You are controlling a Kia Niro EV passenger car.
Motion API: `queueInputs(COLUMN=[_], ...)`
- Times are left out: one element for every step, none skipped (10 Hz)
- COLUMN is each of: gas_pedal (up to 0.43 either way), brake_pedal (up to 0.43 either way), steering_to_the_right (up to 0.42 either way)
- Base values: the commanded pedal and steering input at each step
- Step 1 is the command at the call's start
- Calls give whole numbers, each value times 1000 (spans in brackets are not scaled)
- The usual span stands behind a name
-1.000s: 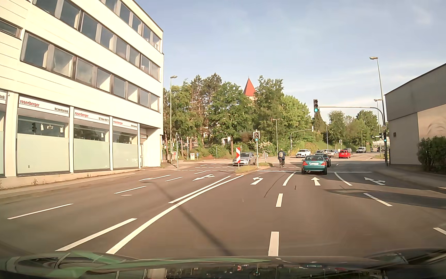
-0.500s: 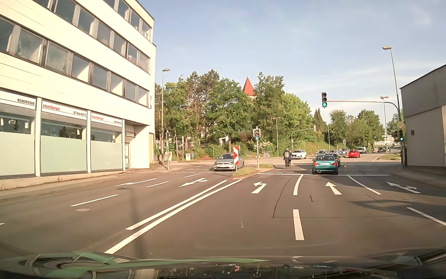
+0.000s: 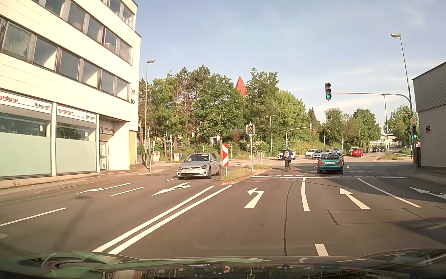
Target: Follow the waypoints while adhering to traffic rules and regulations
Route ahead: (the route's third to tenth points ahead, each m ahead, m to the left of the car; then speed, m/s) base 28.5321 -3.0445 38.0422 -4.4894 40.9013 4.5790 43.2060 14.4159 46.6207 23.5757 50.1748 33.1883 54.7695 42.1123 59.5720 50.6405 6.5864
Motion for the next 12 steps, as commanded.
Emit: queueInputs(gas_pedal=[20,20,20,20,20,20,20,20,0,0,0,0], brake_pedal=[0,0,0,0,0,0,0,0,0,0,0,0], steering_to_the_right=[44,44,44,43,43,43,43,43,46,48,48,48])
